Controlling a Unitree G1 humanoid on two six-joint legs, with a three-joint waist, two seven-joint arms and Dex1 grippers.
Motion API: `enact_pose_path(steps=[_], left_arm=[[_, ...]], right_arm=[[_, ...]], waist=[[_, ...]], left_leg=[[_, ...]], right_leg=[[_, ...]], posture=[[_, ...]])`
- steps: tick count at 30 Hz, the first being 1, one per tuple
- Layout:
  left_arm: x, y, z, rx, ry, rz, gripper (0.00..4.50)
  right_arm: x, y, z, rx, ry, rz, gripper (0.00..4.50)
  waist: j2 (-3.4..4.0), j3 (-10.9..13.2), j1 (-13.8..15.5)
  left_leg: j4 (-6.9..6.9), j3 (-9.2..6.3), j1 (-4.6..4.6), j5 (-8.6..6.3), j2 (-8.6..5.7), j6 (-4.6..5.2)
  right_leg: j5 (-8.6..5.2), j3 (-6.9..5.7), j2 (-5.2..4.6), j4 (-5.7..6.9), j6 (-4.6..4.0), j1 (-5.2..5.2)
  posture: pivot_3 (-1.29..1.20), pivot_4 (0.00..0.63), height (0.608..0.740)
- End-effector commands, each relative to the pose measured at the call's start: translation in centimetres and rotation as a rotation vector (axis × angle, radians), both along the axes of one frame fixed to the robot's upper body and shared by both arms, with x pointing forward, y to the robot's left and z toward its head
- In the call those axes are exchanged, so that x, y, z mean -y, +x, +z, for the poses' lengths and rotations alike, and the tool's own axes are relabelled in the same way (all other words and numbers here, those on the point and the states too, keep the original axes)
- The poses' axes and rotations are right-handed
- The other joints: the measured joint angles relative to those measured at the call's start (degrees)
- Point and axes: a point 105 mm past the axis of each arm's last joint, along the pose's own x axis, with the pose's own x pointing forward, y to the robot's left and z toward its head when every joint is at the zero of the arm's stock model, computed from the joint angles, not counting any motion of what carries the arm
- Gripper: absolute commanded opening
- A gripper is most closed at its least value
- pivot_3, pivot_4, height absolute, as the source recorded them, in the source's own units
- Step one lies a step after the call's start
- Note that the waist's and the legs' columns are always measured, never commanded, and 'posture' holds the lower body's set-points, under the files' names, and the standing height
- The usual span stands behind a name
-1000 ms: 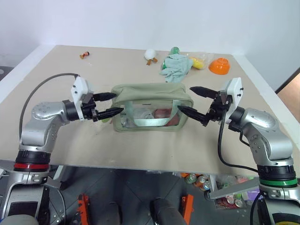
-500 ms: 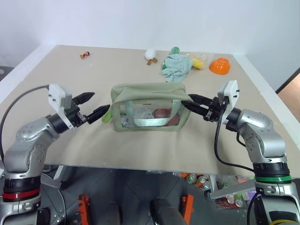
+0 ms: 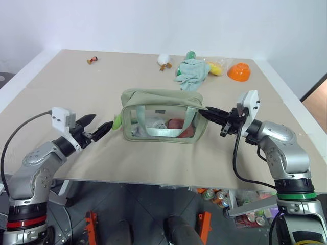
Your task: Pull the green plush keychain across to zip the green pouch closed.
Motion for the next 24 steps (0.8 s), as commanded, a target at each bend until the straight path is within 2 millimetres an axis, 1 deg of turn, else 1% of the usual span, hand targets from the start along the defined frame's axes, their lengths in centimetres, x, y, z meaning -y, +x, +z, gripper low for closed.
enact_pose_path(steps=[1, 6, 12, 13, 17, 20, 22, 24], left_arm=[[1.2, 0.4, 0.6, 0.041, 0.074, -0.089, 4.47], [2.2, 0.8, 0.0, 0.051, 0.134, -0.155, 4.47], [2.5, 1.3, 0.1, 0.075, 0.148, -0.186, 4.47], [2.6, 1.2, 0.1, 0.078, 0.152, -0.198, 3.95], [2.5, 1.0, 0.4, 0.098, 0.160, -0.204, 2.71], [1.9, 0.6, 0.8, 0.116, 0.166, -0.188, 1.63], [1.5, 0.5, 1.1, 0.109, 0.146, -0.179, 1.63], [1.3, 0.5, 1.0, 0.106, 0.163, -0.172, 1.63]], right_arm=[[-0.5, -0.5, 1.3, 0.059, -0.009, 0.010, 0.06], [-0.5, -0.7, 1.5, 0.061, -0.016, -0.004, 0.06], [-0.5, -1.0, 1.6, 0.058, -0.023, -0.011, 0.06], [-0.5, -1.0, 1.5, 0.058, -0.026, -0.011, 0.00], [-0.5, -1.1, 1.5, 0.056, -0.031, -0.011, 0.00], [-0.5, -1.2, 1.3, 0.051, -0.034, -0.009, 0.00], [-0.5, -1.2, 1.2, 0.049, -0.034, -0.006, 0.00], [-0.5, -1.2, 1.1, 0.049, -0.035, -0.004, 0.00]], waist=[[0.00, 0.00, 0.01], [0.03, 0.02, -0.10], [0.05, 0.03, -0.07], [0.05, 0.03, -0.07], [0.06, 0.04, -0.07], [0.06, 0.04, -0.07], [0.07, 0.04, -0.07], [0.08, 0.05, -0.07]], left_leg=[[0.00, 0.00, 0.00, 0.00, 0.00, 0.00], [-0.10, 0.02, -0.01, -0.01, 0.01, -0.01], [-0.13, 0.00, -0.02, -0.01, 0.02, -0.01], [-0.12, 0.00, -0.02, -0.01, 0.02, -0.01], [-0.11, 0.01, -0.02, -0.01, 0.02, -0.01], [-0.12, 0.00, -0.02, -0.01, 0.02, -0.01], [-0.12, 0.00, -0.02, -0.01, 0.02, -0.01], [-0.12, 0.00, -0.02, -0.01, 0.03, -0.01]], right_leg=[[0.00, 0.00, 0.00, 0.00, 0.00, 0.00], [-0.02, 0.03, 0.00, -0.03, 0.02, -0.04], [-0.04, 0.01, 0.01, -0.03, 0.00, -0.05], [-0.04, 0.01, 0.01, -0.03, 0.00, -0.05], [-0.04, 0.01, 0.01, -0.03, 0.00, -0.04], [-0.04, 0.00, 0.01, -0.03, 0.00, -0.05], [-0.04, 0.01, 0.01, -0.03, 0.00, -0.05], [-0.04, 0.01, 0.01, -0.03, 0.00, -0.05]], posture=[[0.00, 0.150, 0.740], [0.00, 0.150, 0.740], [0.00, 0.150, 0.740], [0.00, 0.150, 0.740], [0.00, 0.150, 0.740], [0.00, 0.150, 0.740], [0.00, 0.150, 0.740], [0.00, 0.150, 0.740]])
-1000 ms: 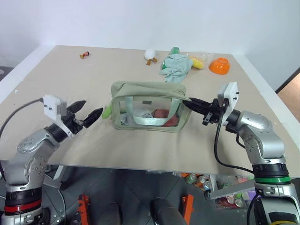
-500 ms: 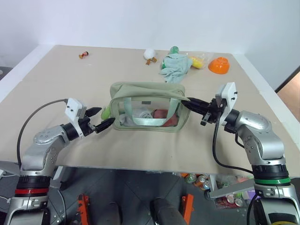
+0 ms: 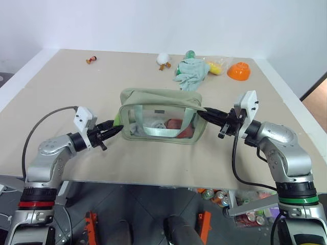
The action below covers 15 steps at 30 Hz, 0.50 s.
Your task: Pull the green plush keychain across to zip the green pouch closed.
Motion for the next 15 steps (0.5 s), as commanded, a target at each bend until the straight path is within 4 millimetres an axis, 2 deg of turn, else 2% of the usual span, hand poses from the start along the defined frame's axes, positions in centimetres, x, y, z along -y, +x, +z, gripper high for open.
enact_pose_path(steps=[1, 8, 12, 13, 15], left_arm=[[-1.01, -0.20, 1.67, 0.058, 0.018, 0.026, 1.63], [-1.32, 0.00, 2.45, 0.091, -0.011, 0.042, 1.63], [-1.61, 0.23, 2.23, 0.097, 0.004, 0.046, 1.63], [-1.54, 0.23, 2.18, 0.097, 0.005, 0.040, 1.09], [-1.36, 0.22, 2.09, 0.099, 0.010, 0.026, 0.45]], right_arm=[[0.10, -0.37, 0.89, 0.042, -0.011, 0.008, 0.00], [-0.04, -0.32, 0.67, 0.036, -0.020, 0.022, 0.00], [0.05, -0.40, 0.43, 0.033, -0.036, 0.024, 0.00], [0.09, -0.42, 0.38, 0.032, -0.039, 0.024, 0.00], [0.15, -0.46, 0.36, 0.031, -0.036, 0.022, 0.00]], waist=[[0.02, 0.01, 0.00], [0.04, 0.02, 0.01], [0.04, 0.02, 0.02], [0.04, 0.02, 0.02], [0.04, 0.02, 0.03]], left_leg=[[0.00, 0.00, 0.00, 0.00, 0.00, 0.00], [0.00, 0.01, 0.00, 0.00, -0.01, 0.00], [0.00, -0.01, 0.01, 0.00, 0.00, 0.00], [0.00, 0.00, 0.01, 0.00, 0.00, 0.00], [0.00, 0.00, 0.00, 0.00, 0.00, 0.00]], right_leg=[[0.00, 0.00, 0.00, 0.00, 0.00, 0.00], [0.00, 0.00, -0.01, -0.01, 0.00, 0.01], [0.00, -0.01, 0.00, 0.00, 0.00, 0.00], [0.00, -0.01, 0.00, 0.00, 0.00, 0.00], [0.00, -0.01, -0.01, -0.01, 0.00, 0.01]], posture=[[0.00, 0.150, 0.740], [0.00, 0.150, 0.740], [0.00, 0.150, 0.740], [0.00, 0.150, 0.740], [0.00, 0.150, 0.740]])
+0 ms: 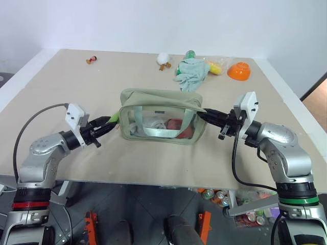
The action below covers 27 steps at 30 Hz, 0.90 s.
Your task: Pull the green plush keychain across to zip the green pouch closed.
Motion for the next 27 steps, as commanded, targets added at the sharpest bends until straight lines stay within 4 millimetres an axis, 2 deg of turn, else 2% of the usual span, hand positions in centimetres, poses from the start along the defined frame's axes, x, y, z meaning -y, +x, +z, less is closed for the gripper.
enact_pose_path(steps=[1, 10, 13, 17, 19, 21, 23, 26, 27], left_arm=[[0.0, 0.1, 1.3, 0.062, 0.009, -0.008, 0.11], [0.0, 0.7, 1.1, 0.081, 0.033, 0.014, 0.05], [-1.1, 1.1, 3.3, 0.181, 0.030, 0.088, 0.05], [-1.7, 1.4, 7.3, 0.312, 0.015, 0.129, 0.05], [-0.9, 1.4, 10.0, 0.384, -0.009, 0.098, 0.05], [0.5, 1.3, 11.8, 0.424, -0.030, 0.046, 0.05], [1.9, 1.1, 12.7, 0.436, -0.036, -0.005, 0.05], [5.5, 0.5, 13.6, 0.448, -0.024, -0.150, 0.05], [7.1, 0.2, 13.3, 0.444, 0.021, -0.222, 0.05]], right_arm=[[0.2, -0.3, 0.4, 0.024, -0.013, 0.006, 0.00], [0.3, -0.5, 0.5, 0.029, -0.015, 0.004, 0.00], [0.3, -0.5, 0.5, 0.031, -0.013, 0.004, 0.00], [0.4, -0.5, 0.6, 0.033, -0.013, 0.002, 0.00], [0.4, -0.5, 0.6, 0.033, -0.015, 0.002, 0.00], [0.5, -0.4, 0.6, 0.033, -0.017, 0.001, 0.00], [0.4, -0.4, 0.5, 0.034, -0.019, 0.001, 0.00], [0.4, -0.3, 0.5, 0.034, -0.018, 0.000, 0.00], [0.4, -0.3, 0.5, 0.034, -0.018, -0.001, 0.00]], waist=[[0.00, 0.00, 0.01], [0.00, 0.00, 0.01], [0.00, 0.00, 0.02], [-0.01, 0.00, 0.07], [-0.01, 0.00, 0.13], [-0.01, 0.00, 0.16], [-0.01, 0.00, 0.14], [0.00, 0.00, 0.14], [0.00, 0.00, 0.11]], left_leg=[[0.00, 0.00, 0.00, 0.00, 0.00, 0.00], [0.00, 0.00, 0.00, 0.00, 0.00, 0.00], [0.00, 0.00, 0.00, 0.00, 0.00, 0.00], [0.01, -0.01, 0.00, 0.00, 0.00, 0.00], [0.01, -0.01, -0.01, 0.00, 0.00, 0.00], [0.01, -0.01, -0.02, 0.00, -0.02, 0.00], [0.01, 0.00, -0.02, 0.00, -0.02, 0.00], [0.01, 0.00, -0.01, 0.00, -0.04, 0.00], [0.01, -0.01, -0.02, 0.00, -0.04, 0.00]], right_leg=[[0.00, 0.00, 0.00, 0.00, 0.00, 0.00], [0.00, 0.00, 0.00, 0.00, 0.00, 0.01], [0.00, 0.00, 0.01, 0.00, 0.00, 0.01], [0.01, 0.00, 0.01, 0.00, 0.00, 0.01], [0.01, -0.01, 0.01, 0.00, 0.01, 0.01], [0.01, -0.01, 0.00, -0.02, 0.02, 0.02], [0.01, 0.01, -0.01, -0.04, 0.04, 0.03], [0.00, 0.01, -0.01, -0.05, 0.07, 0.04], [0.00, 0.00, 0.00, -0.04, 0.07, 0.04]], posture=[[0.00, 0.150, 0.740], [0.00, 0.150, 0.740], [0.00, 0.150, 0.740], [0.00, 0.150, 0.740], [0.00, 0.150, 0.740], [0.00, 0.150, 0.740], [0.00, 0.150, 0.740], [0.00, 0.150, 0.740], [0.00, 0.150, 0.740]])
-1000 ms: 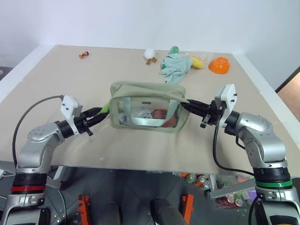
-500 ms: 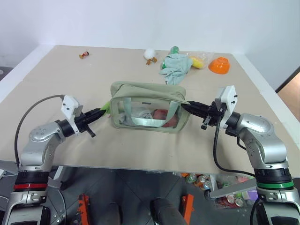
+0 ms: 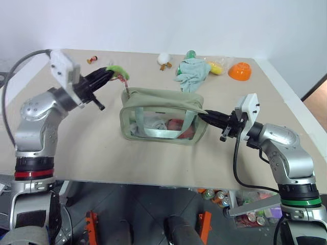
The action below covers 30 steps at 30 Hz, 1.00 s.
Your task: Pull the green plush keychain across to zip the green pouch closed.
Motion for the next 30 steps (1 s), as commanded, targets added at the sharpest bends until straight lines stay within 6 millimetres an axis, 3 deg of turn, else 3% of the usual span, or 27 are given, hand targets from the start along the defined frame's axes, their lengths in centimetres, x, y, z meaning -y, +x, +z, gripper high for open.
enact_pose_path(steps=[1, 5, 18, 24, 30], left_arm=[[4.7, -1.6, 0.7, 0.044, 0.127, -0.191, 0.05], [6.4, -1.5, 0.5, 0.052, 0.169, -0.252, 0.05], [8.8, 0.2, 3.6, 0.158, 0.167, -0.253, 0.05], [9.6, -0.2, 0.9, 0.116, 0.299, -0.318, 0.05], [7.8, 1.0, -0.8, 0.067, 0.368, -0.229, 0.05]], right_arm=[[0.1, 0.0, 0.7, 0.028, -0.003, -0.004, 0.00], [0.0, 0.1, 0.7, 0.031, 0.000, -0.007, 0.00], [0.1, -0.1, 0.7, 0.031, 0.010, -0.022, 0.00], [0.0, 0.0, 0.6, 0.031, 0.010, -0.018, 0.00], [-0.1, -0.1, 0.5, 0.026, 0.009, -0.012, 0.00]], waist=[[0.00, 0.00, -0.03], [0.02, 0.02, -0.07], [0.10, 0.07, -0.02], [0.25, 0.17, -0.01], [0.29, 0.19, 0.01]], left_leg=[[0.00, -0.01, 0.00, 0.00, 0.00, 0.00], [0.00, -0.01, 0.00, 0.00, 0.00, 0.00], [0.01, -0.03, -0.03, 0.00, -0.02, 0.00], [0.00, -0.05, -0.05, 0.00, -0.02, 0.01], [0.01, -0.06, -0.04, 0.00, -0.03, 0.01]], right_leg=[[0.00, 0.00, 0.01, 0.00, 0.00, 0.00], [0.00, 0.00, 0.02, 0.00, 0.00, 0.00], [0.00, 0.00, 0.04, -0.01, 0.00, -0.01], [-0.02, 0.00, 0.04, -0.01, 0.03, -0.02], [-0.01, 0.00, 0.03, 0.00, 0.03, -0.01]], posture=[[0.00, 0.150, 0.740], [0.00, 0.150, 0.740], [0.00, 0.150, 0.740], [0.00, 0.150, 0.740], [0.00, 0.150, 0.740]])
